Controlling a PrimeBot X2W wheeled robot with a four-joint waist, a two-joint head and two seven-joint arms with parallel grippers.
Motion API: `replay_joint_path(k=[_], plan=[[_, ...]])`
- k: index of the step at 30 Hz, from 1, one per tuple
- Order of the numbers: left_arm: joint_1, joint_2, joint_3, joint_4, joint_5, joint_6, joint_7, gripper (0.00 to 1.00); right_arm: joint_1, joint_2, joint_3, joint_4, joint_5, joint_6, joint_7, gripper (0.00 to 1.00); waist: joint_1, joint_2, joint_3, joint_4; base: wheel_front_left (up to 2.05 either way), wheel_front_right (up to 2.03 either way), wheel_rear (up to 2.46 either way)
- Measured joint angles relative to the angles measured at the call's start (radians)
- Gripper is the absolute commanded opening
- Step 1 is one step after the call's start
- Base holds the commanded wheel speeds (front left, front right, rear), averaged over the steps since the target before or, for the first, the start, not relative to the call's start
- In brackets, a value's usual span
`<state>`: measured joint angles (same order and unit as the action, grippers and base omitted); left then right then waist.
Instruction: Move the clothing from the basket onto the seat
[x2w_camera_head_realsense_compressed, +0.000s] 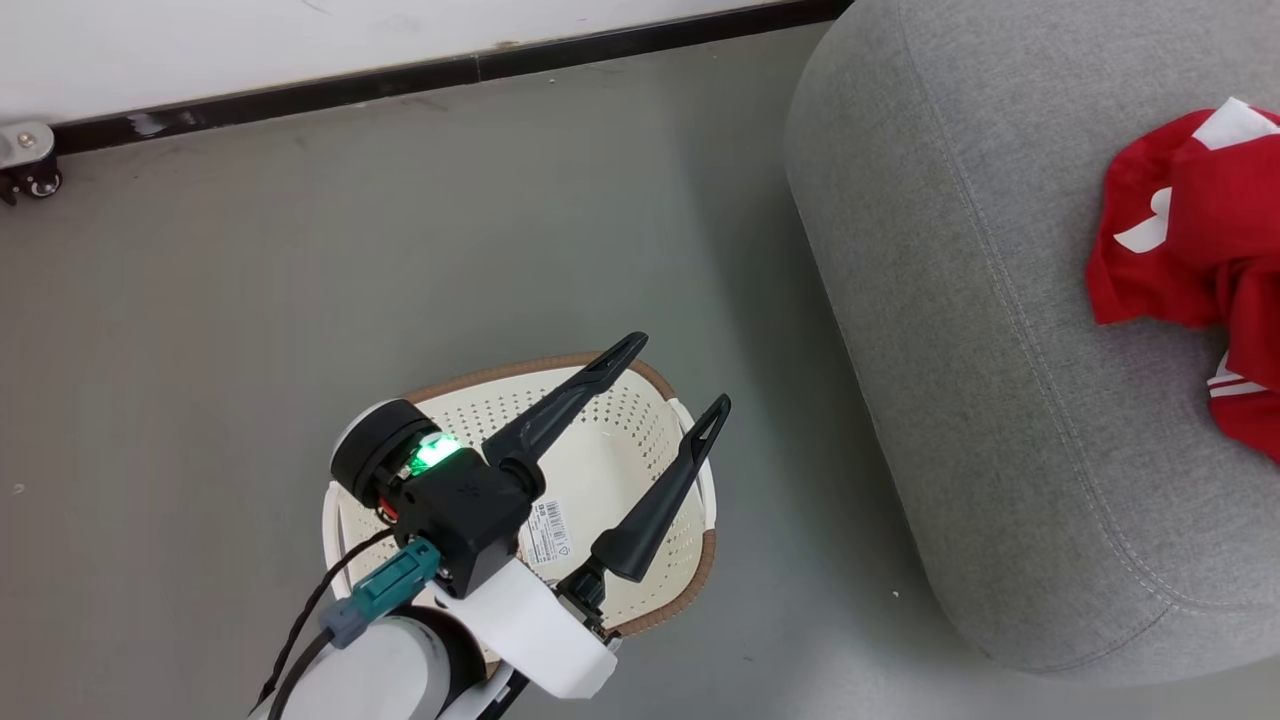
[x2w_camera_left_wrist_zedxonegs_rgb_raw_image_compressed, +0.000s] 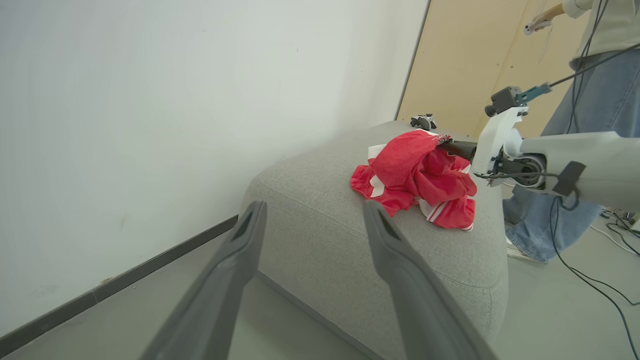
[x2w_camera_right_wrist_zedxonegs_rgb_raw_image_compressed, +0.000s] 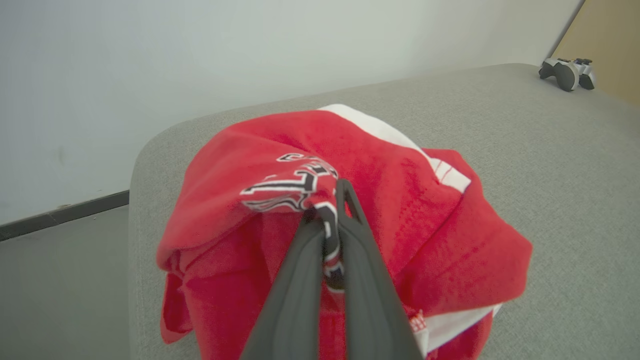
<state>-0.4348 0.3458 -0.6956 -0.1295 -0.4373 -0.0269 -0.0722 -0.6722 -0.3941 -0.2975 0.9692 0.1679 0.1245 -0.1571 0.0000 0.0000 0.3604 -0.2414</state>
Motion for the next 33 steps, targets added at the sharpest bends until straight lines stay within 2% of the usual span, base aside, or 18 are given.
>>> replay_joint_path(k=[8,15,33], plan=[[0.0,-0.005,0.007,0.018,0.0,0.0,-0.025,1.0,0.0,0.056,0.021,0.01,0.03,0.0,-0.019,1.0,0.0,0.0,-0.008,-0.016,0.0,0.0,0.0],[0.0,-0.005,0.011,0.031,0.0,0.0,-0.035,1.0,0.008,0.062,0.064,-0.01,0.048,0.0,-0.053,1.0,0.0,0.0,-0.019,-0.028,0.0,0.0,0.0],[0.022,0.001,0.03,0.048,-0.009,0.01,-0.062,1.0,0.179,0.1,0.185,-0.128,0.088,0.0,-0.077,1.0,0.0,0.0,-0.064,-0.068,0.0,0.0,0.0]])
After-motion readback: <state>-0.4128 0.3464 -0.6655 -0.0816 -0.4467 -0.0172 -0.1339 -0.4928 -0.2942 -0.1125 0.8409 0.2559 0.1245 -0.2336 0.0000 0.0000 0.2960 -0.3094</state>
